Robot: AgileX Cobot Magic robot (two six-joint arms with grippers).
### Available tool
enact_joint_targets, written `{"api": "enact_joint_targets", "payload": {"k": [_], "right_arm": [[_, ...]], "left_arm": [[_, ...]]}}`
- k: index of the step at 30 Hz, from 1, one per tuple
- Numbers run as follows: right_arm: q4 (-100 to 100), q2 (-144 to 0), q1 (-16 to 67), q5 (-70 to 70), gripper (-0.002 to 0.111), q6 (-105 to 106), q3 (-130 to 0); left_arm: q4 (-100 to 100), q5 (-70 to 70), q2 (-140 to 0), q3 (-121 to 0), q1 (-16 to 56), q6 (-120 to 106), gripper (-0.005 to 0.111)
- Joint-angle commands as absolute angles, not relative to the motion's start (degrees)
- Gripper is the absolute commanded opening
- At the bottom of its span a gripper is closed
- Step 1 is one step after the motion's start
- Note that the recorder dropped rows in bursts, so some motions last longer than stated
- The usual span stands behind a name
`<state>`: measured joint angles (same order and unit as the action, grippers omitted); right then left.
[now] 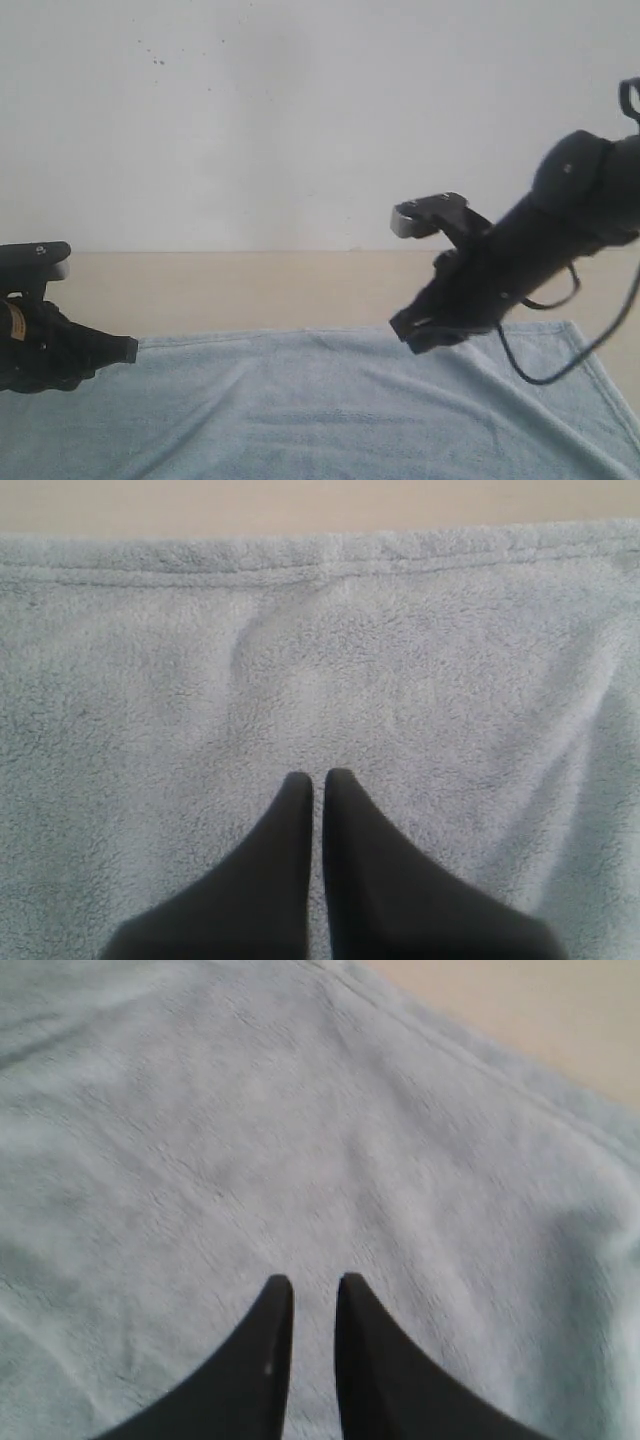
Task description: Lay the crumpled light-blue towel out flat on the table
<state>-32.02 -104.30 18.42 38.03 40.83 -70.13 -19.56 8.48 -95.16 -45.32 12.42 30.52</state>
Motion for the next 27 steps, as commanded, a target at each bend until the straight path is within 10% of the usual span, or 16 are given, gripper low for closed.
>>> {"api": "enact_joint_targets", "payload": {"k": [1, 11, 27], "right_arm": [[-31.4, -96.3, 14.1, 27.3, 0.016, 37.7, -55.4], [-34.3, -74.6, 12.3, 5.5, 0.016, 37.3, -30.5], [-38.0, -49.9, 12.5, 9.6, 0.0, 34.9, -22.7]], "left_arm": [[-18.8, 9.3, -95.3, -45.3, 12.7, 30.3, 0.004], [-18.4, 3.4, -82.8, -37.5, 12.7, 32.1, 0.004], [-15.4, 6.0, -56.1, -24.2, 12.7, 32.1, 0.004]]}}
